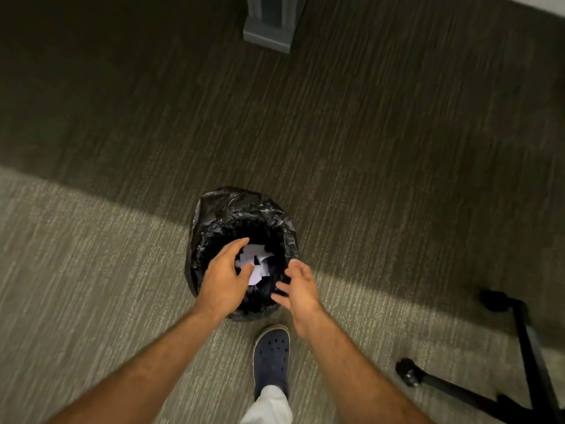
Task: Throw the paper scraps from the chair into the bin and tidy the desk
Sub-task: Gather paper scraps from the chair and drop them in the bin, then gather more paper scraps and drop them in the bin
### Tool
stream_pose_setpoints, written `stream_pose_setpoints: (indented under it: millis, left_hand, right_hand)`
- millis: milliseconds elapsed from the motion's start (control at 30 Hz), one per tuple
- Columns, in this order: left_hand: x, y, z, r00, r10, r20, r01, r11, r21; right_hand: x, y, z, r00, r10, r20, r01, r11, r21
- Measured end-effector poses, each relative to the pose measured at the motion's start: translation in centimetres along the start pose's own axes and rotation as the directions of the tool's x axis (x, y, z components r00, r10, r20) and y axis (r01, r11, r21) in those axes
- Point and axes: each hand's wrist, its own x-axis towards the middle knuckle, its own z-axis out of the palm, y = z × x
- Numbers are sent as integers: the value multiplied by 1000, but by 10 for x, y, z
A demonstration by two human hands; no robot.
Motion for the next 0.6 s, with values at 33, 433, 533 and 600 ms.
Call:
stream_pose_setpoints:
  millis: [33, 433, 533, 600]
  left_hand:
    - [-1, 11, 4, 1000, 23, 15, -23, 1000, -2]
    - [-40, 193, 134, 926, 307, 218, -333, 938, 94]
    - [-67, 242, 183, 889, 369, 272, -405, 909, 92]
    - [-91, 274, 219, 858, 405, 316, -448, 891, 76]
  right_hand:
    - [-3, -3, -9, 999, -26, -20, 26, 1000, 5]
    - [-55, -53, -227, 821, -478, -312, 481, 874, -74]
    - [-80, -55, -303, 761, -548, -347, 537, 832, -136]
    - [-98, -53, -355, 707, -611, -356, 584, 788, -193]
